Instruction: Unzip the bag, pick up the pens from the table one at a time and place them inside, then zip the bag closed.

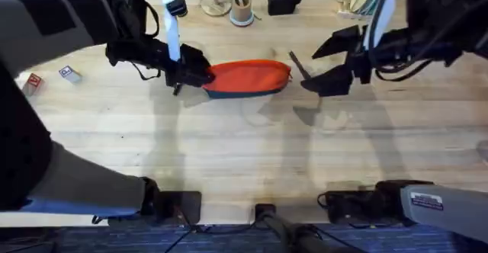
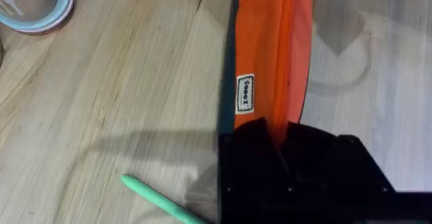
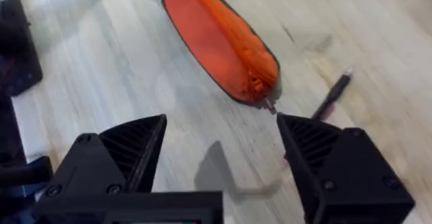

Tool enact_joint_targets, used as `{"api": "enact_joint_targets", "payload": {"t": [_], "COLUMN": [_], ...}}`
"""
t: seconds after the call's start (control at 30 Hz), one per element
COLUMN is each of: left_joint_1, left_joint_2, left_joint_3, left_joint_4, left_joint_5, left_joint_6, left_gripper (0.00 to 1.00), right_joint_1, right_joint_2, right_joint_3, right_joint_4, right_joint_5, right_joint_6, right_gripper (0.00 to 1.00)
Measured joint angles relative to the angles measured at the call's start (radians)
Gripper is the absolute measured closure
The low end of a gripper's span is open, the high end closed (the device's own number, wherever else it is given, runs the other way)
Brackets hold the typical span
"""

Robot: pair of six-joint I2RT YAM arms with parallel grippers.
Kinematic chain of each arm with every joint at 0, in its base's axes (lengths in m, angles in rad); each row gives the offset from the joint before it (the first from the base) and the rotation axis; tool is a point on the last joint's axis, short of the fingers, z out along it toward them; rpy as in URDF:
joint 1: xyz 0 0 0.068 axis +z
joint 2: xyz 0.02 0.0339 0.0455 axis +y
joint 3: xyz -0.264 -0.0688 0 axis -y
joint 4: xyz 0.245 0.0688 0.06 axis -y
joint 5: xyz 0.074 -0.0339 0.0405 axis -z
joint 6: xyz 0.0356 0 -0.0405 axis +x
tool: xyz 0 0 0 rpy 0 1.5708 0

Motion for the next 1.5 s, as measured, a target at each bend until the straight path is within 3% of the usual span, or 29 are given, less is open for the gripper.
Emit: {"api": "enact_joint_targets", "payload": {"t": [0.43,0.7,0.93,1.1,1.33,1.43,1.5], "left_joint_1": [0.000,0.000,0.000,0.000,0.000,0.000,0.001], "left_joint_2": [0.000,0.000,0.000,0.000,0.000,0.000,0.000], "left_joint_3": [0.000,0.000,0.000,0.000,0.000,0.000,0.000], "left_joint_4": [0.000,0.000,0.000,0.000,-0.001,0.000,0.000], "left_joint_5": [0.000,0.000,0.000,0.000,0.000,-0.001,-0.002], "left_joint_6": [0.000,0.000,0.000,0.000,0.000,0.000,0.000], "left_gripper": [0.958,0.958,0.958,0.958,0.958,0.958,0.958], "right_joint_1": [0.060,0.098,0.105,0.105,0.105,0.105,0.105], "right_joint_2": [0.161,0.180,0.217,0.252,0.256,0.256,0.256], "right_joint_3": [0.000,0.000,0.000,0.000,0.000,0.000,0.000], "right_joint_4": [0.097,0.158,0.175,0.199,0.206,0.208,0.205], "right_joint_5": [0.003,0.004,0.011,0.019,0.029,0.037,0.038], "right_joint_6": [-0.026,-0.026,-0.029,-0.029,-0.021,-0.006,-0.005], "right_gripper": [0.005,0.006,0.080,0.249,0.639,0.933,0.964]}}
